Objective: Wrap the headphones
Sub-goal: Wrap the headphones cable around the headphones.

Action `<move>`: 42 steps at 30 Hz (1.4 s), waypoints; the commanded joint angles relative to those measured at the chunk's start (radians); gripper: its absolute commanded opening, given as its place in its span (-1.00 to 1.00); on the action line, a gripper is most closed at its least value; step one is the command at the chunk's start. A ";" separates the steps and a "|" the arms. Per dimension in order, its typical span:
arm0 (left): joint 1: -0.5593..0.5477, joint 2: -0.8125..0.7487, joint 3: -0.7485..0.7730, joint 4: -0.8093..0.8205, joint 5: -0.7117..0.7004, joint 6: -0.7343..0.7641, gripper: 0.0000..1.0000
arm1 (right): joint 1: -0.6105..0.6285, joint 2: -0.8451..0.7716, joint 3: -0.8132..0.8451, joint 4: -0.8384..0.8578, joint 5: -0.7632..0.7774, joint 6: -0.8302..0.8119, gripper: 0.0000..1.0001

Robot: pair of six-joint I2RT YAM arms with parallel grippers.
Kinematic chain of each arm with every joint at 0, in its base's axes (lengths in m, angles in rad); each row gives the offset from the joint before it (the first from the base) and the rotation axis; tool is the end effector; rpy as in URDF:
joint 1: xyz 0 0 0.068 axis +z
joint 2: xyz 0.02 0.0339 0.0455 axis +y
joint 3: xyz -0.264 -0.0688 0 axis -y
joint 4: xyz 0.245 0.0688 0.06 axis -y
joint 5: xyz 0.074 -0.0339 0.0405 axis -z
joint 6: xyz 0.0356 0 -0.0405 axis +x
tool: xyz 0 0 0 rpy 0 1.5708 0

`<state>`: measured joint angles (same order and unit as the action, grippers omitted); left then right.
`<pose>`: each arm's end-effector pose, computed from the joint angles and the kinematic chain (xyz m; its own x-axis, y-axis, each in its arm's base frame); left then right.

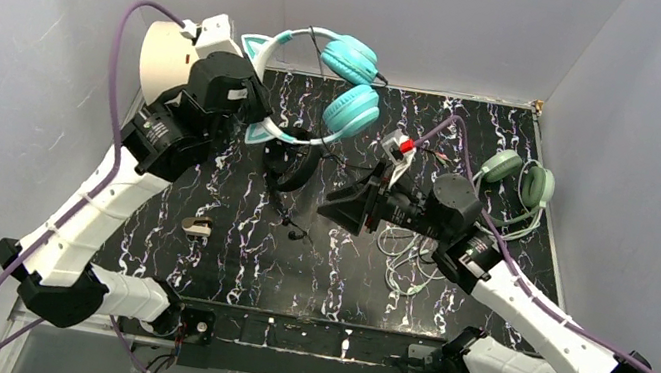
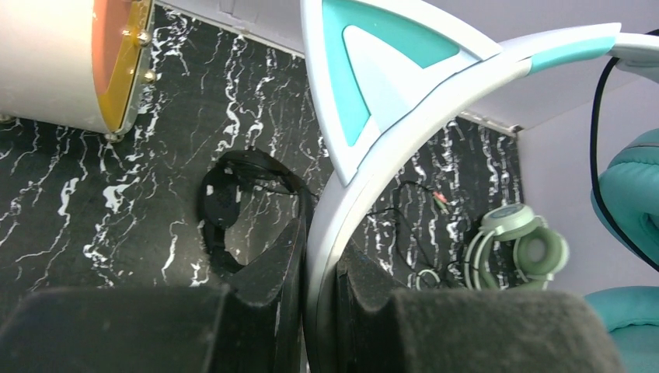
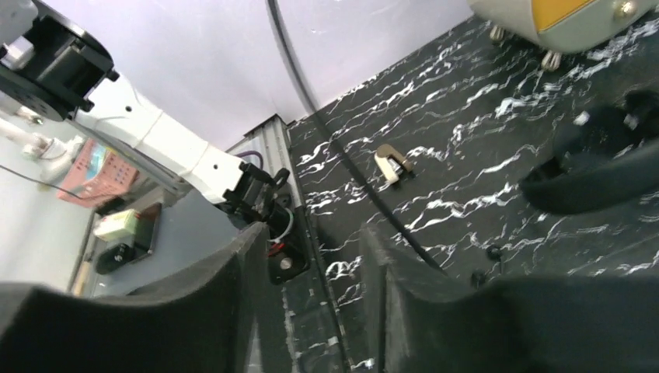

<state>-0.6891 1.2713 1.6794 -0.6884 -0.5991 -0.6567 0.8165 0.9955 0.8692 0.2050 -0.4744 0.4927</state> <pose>0.2000 -0.1387 0.4894 -0.2344 -0.4602 -0.8563 -0.0457 0.8851 -0.4631 0.1472 0.1804 0.3720 -0.4067 0.1816 -0.8953 -0.8714 0.2172 0.4399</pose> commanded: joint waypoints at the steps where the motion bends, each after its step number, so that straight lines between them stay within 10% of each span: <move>1: 0.006 -0.038 0.086 0.067 0.039 -0.067 -1.00 | 0.007 -0.067 -0.041 0.023 0.080 -0.043 0.34; 5: 0.005 -0.027 0.140 0.028 0.055 -0.067 -1.00 | -0.002 -0.131 -0.077 -0.091 0.196 -0.159 0.96; 23: 0.005 0.055 0.366 -0.039 0.124 -0.105 -1.00 | -0.097 0.116 -0.254 0.474 -0.203 -0.376 0.97; 32: 0.005 0.031 0.326 0.008 0.127 -0.117 -1.00 | -0.076 0.276 -0.290 0.832 -0.236 -0.175 0.97; 39: 0.006 0.036 0.321 0.039 0.112 -0.123 -1.00 | -0.019 0.397 -0.234 0.922 -0.217 -0.095 0.61; 42: 0.005 0.033 0.323 0.052 0.092 -0.113 -1.00 | -0.019 0.392 -0.245 0.900 -0.170 -0.078 0.07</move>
<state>-0.6880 1.3399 1.9846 -0.7456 -0.4816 -0.7441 0.7937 1.4075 0.5911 1.0058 -0.6983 0.3725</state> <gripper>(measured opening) 0.123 0.656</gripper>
